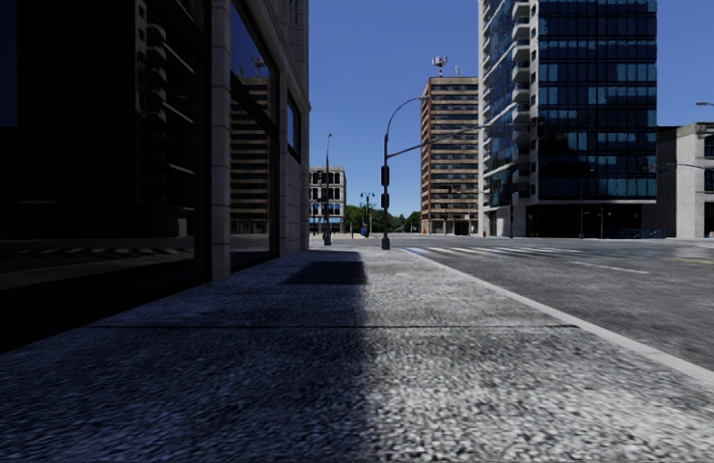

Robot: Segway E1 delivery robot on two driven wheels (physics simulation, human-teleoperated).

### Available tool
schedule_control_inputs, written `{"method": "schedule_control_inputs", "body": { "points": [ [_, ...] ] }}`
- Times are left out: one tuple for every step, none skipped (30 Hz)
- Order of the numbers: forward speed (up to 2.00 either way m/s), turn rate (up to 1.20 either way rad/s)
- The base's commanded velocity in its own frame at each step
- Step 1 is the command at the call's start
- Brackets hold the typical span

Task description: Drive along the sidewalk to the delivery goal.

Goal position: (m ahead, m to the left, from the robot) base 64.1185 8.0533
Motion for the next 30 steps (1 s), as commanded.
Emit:
{"method": "schedule_control_inputs", "body": {
  "points": [
    [2.0, 0.0],
    [2.0, 0.0],
    [2.0, 0.0],
    [2.0, 0.0],
    [2.0, 0.0],
    [2.0, 0.0],
    [2.0, 0.0],
    [2.0, 0.0],
    [2.0, 0.0],
    [2.0, 0.0],
    [2.0, 0.0],
    [2.0, 0.0],
    [2.0, 0.0],
    [2.0, 0.0],
    [2.0, 0.0],
    [2.0, 0.0],
    [2.0, 0.0],
    [2.0, 0.0],
    [2.0, 0.0],
    [2.0, 0.0],
    [2.0, 0.0],
    [2.0, 0.0],
    [2.0, 0.0],
    [2.0, 0.0],
    [2.0, 0.0],
    [2.0, 0.0],
    [2.0, 0.0],
    [2.0, 0.0],
    [2.0, 0.0],
    [2.0, 0.0]
  ]
}}
